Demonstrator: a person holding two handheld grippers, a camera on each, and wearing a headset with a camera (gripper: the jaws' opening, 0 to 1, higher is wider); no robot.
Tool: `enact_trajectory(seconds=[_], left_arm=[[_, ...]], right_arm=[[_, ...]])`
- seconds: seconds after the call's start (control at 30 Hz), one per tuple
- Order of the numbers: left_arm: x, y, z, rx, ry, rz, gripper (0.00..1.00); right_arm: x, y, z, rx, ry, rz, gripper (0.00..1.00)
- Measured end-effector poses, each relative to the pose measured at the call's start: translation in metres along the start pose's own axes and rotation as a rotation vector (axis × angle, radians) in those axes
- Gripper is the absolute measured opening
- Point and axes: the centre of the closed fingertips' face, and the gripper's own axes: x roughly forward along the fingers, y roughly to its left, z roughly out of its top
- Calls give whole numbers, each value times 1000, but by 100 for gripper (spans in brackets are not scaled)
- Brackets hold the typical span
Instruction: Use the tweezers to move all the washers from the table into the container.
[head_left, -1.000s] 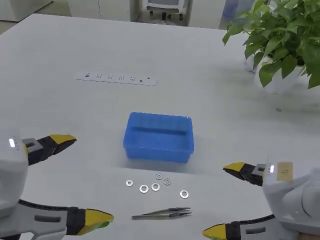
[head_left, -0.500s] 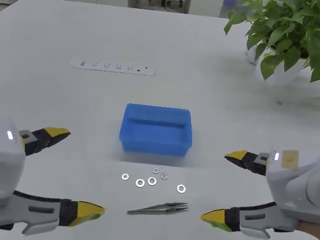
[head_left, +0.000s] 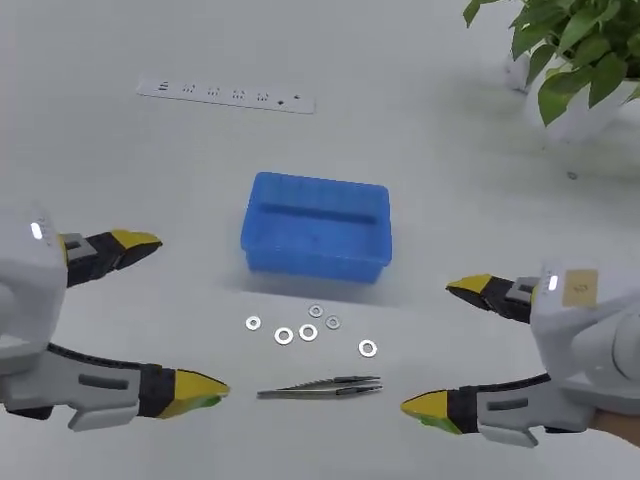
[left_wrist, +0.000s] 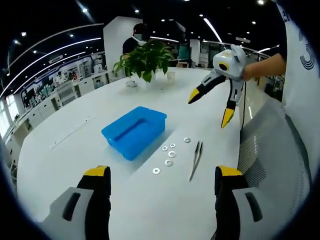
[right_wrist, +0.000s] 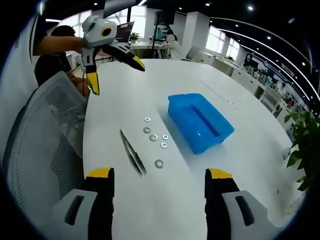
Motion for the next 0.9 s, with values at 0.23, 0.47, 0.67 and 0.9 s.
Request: enact_trajectory(seconds=[0.23, 0.47, 0.67, 0.9], left_arm=[[18, -14, 3, -16, -51, -56, 76], [42, -32, -14, -9, 27, -150, 67], [55, -42, -22, -50, 41, -196, 58], [67, -55, -37, 1, 97, -252, 49]], right_arm=[[18, 9, 12, -5, -38, 50, 69], [42, 28, 12, -74, 0, 146, 55], [55, 43, 8, -157, 35, 221, 39], [64, 49, 2, -173, 66, 271, 31]])
